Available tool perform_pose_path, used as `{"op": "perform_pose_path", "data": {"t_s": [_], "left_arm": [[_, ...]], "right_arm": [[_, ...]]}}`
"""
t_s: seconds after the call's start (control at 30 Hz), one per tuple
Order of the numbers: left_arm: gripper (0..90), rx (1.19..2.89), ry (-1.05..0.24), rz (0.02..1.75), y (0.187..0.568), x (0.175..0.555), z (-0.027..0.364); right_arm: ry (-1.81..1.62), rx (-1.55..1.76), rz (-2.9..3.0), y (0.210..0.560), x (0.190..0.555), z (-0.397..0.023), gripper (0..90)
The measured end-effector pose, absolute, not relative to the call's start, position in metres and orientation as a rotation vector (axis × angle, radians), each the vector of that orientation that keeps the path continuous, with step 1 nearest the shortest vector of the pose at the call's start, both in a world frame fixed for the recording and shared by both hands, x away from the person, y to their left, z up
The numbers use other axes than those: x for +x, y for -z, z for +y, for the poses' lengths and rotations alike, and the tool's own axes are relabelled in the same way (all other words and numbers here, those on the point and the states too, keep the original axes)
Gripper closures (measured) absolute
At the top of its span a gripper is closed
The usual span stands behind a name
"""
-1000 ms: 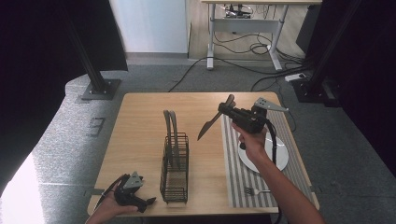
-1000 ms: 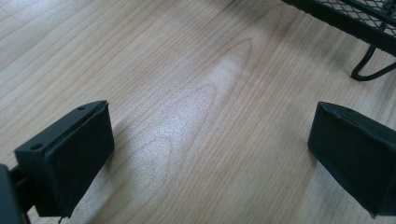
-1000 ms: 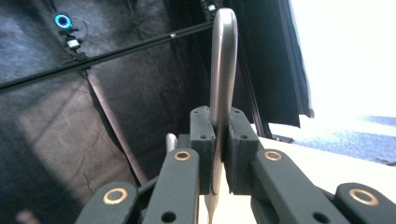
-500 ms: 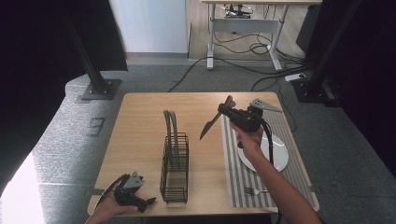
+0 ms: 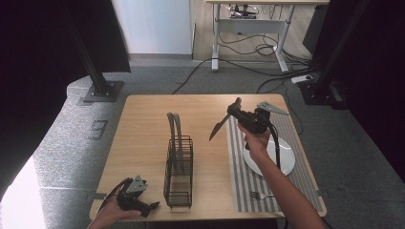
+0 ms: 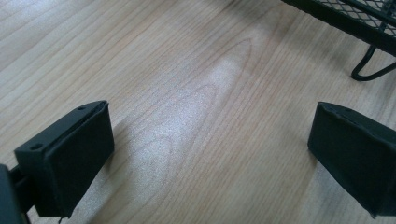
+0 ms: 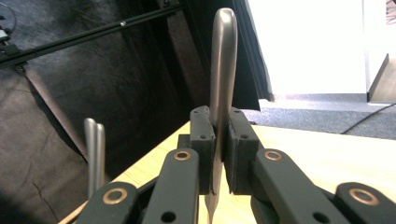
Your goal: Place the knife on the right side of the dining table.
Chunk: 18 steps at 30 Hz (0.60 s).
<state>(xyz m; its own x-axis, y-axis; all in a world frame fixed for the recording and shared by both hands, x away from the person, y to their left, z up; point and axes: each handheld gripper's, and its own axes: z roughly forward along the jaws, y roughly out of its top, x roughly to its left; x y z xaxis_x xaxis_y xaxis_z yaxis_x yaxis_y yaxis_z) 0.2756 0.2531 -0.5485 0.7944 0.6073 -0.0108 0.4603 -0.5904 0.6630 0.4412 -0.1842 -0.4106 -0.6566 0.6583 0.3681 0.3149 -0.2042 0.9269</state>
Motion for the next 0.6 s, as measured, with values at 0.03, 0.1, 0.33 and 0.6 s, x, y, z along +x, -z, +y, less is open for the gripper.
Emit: {"op": "perform_pose_path", "data": {"t_s": [0.03,0.1,0.33,0.6], "left_arm": [[0.1,2.307,-0.284,0.786,0.549,0.276,0.253],[0.1,2.306,-0.284,0.786,0.549,0.276,0.253],[0.1,2.306,-0.283,0.787,0.549,0.276,0.253],[0.0,2.307,-0.282,0.786,0.548,0.276,0.253]], "right_arm": [[-1.930,1.160,1.798,0.414,0.444,-0.185,83.1],[-1.930,1.168,1.796,0.415,0.445,-0.186,83.1],[-1.904,1.185,1.794,0.421,0.453,-0.191,83.2],[-1.898,1.206,1.774,0.423,0.457,-0.196,83.1]]}}
